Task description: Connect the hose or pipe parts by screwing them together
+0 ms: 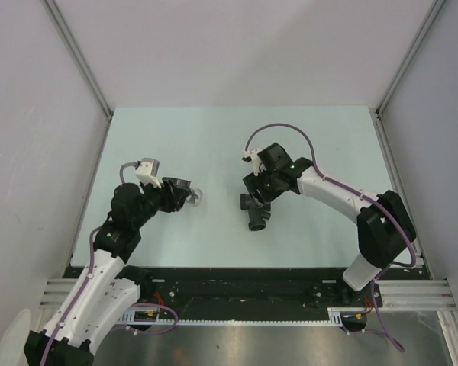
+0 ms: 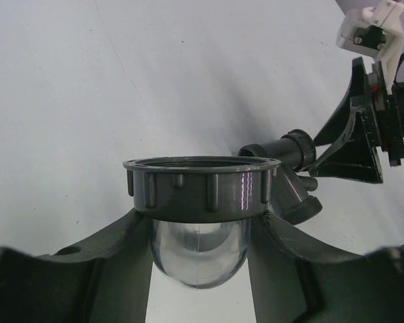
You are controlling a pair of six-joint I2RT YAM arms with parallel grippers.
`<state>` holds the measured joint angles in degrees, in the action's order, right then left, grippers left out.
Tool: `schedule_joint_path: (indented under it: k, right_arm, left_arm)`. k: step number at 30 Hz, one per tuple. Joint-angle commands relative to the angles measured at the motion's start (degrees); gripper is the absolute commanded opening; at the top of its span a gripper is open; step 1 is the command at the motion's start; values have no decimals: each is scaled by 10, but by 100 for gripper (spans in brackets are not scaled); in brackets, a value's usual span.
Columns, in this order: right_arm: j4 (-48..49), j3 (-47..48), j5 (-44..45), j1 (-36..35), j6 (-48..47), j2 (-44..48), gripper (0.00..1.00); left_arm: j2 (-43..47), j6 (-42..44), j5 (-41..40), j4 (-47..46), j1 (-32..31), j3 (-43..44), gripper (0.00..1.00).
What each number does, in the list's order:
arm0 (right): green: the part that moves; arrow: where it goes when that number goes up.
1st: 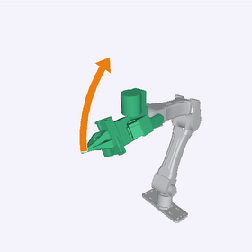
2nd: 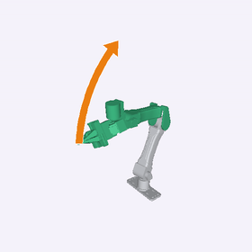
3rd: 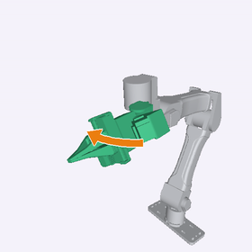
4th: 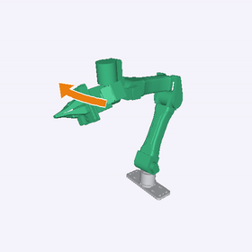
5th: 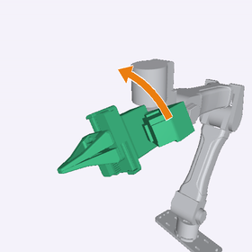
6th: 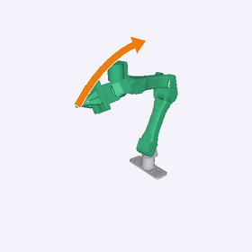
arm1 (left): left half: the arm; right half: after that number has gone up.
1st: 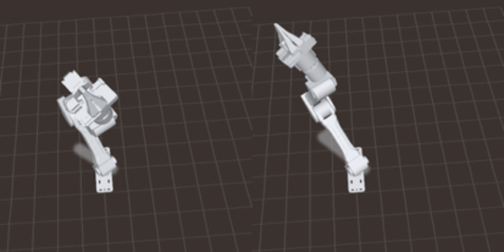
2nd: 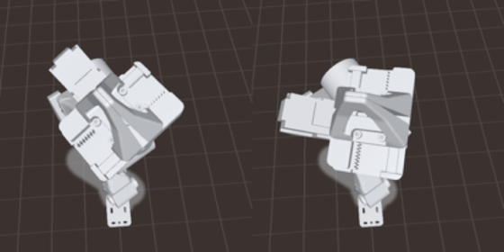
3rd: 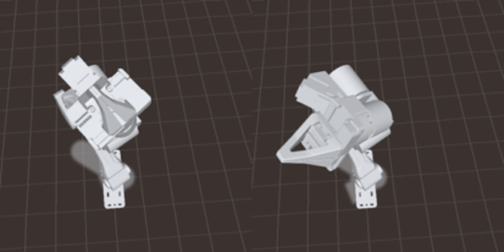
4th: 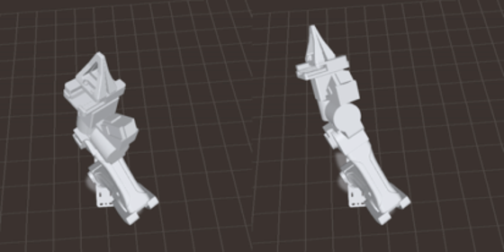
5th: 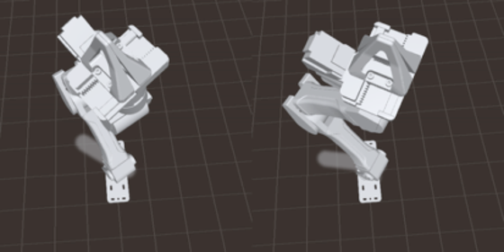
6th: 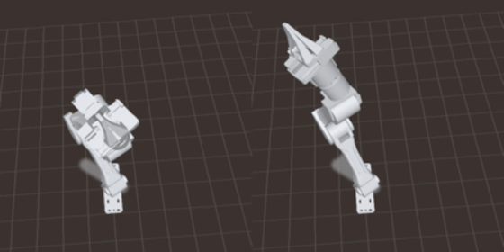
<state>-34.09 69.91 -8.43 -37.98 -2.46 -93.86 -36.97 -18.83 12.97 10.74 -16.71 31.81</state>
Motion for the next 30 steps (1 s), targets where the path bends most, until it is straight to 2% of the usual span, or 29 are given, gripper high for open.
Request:
schedule_joint_path:
  k: [1,3,4,7,12,15,16,18,19,20,21,23,26,28,29,30]
  right_arm:
    - [3,9,-33,-40,121,-1,58]
    - [39,1,-33,-84,184,-7,51]
    - [49,1,-31,-95,208,-19,43]
    - [70,-2,-28,-126,255,-42,29]
    - [70,-56,28,-125,288,-62,21]
    - [39,-91,101,-89,289,-35,19]
    - [30,-115,115,-51,285,-23,19]
    - [19,-137,147,-5,272,14,20]
    - [17,-148,153,48,266,24,22]
    - [17,-149,162,69,252,32,24]
    - [18,-149,167,91,244,50,31]
    - [34,-148,160,146,229,65,36]
    - [53,-132,125,183,226,93,45]
    - [74,-126,111,180,225,111,54]
    - [88,-124,96,170,226,115,60]
    - [100,-124,91,163,222,119,70]
  left_arm:
    - [15,8,-51,-6,5,11,0]
    - [12,5,-66,4,12,12,0]
    - [11,4,-70,9,15,15,0]
    - [6,-2,-74,21,19,19,0]
    - [8,-1,-79,27,22,20,0]
    - [12,1,-82,30,21,20,0]
    - [12,1,-82,31,21,20,0]
    - [13,-1,-81,31,21,19,0]
    - [12,0,-81,31,21,18,0]
    - [12,-2,-81,32,21,18,0]
    - [10,-2,-80,32,21,19,0]
    - [7,-3,-78,32,21,20,0]
    - [4,-3,-75,32,21,19,0]
    - [4,-4,-75,32,21,19,0]
    - [5,-5,-74,32,21,19,0]
    - [3,-5,-73,32,21,19,0]
